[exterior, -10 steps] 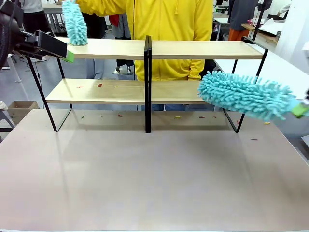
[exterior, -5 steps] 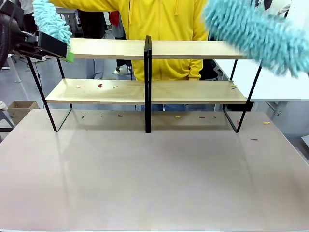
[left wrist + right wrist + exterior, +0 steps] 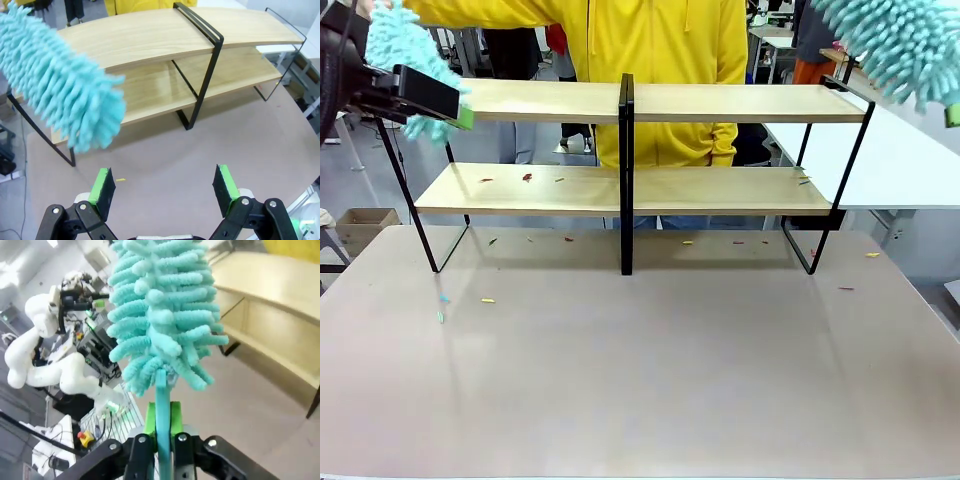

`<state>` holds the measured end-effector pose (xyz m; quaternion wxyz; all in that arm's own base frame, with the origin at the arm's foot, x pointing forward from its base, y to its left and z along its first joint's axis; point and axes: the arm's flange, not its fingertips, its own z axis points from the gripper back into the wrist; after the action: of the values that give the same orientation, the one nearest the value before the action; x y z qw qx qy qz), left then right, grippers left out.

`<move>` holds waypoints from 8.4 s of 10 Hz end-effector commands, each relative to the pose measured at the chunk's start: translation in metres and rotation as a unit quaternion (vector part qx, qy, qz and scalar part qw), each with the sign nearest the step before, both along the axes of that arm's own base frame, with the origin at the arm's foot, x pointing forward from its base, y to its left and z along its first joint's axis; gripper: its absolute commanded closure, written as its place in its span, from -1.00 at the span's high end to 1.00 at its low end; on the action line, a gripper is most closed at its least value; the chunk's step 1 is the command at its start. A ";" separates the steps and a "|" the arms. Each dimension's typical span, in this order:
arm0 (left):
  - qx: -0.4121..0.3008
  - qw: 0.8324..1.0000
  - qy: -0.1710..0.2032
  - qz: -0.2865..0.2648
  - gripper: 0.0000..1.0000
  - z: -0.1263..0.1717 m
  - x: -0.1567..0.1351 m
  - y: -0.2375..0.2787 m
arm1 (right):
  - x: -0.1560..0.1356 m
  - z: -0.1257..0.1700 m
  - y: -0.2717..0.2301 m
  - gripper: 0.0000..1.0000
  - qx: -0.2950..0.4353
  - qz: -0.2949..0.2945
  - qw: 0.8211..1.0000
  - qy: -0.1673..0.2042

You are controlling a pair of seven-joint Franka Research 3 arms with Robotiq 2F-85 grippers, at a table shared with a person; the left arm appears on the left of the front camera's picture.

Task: Clean the shelves.
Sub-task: Clean a randomly selected level of the Shelf with the Duster, then clean another randomly selected level of the Shelf with the Duster.

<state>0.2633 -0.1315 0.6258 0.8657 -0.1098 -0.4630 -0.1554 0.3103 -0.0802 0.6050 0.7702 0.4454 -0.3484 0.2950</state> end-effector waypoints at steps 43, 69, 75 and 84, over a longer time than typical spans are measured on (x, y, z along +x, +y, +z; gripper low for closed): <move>0.002 1.000 -0.003 0.005 1.00 0.001 -0.001 0.001 | 0.154 -0.130 0.116 -0.74 -0.198 -0.474 0.807 0.291; 0.002 1.000 -0.003 0.005 1.00 0.001 -0.001 0.001 | -0.025 -0.013 -0.109 -0.74 0.040 0.142 0.986 0.081; 0.002 1.000 -0.003 0.005 1.00 0.001 -0.001 0.001 | -0.025 -0.013 -0.109 -0.74 0.040 0.142 0.986 0.081; 0.002 1.000 -0.003 0.005 1.00 0.001 -0.001 0.001 | 0.004 -0.073 0.082 -0.74 -0.222 0.266 0.916 0.202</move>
<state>0.2637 -0.1314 0.6255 0.8660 -0.1099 -0.4625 -0.1553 0.3066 -0.0646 0.5615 0.7728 0.4717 -0.0706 0.4187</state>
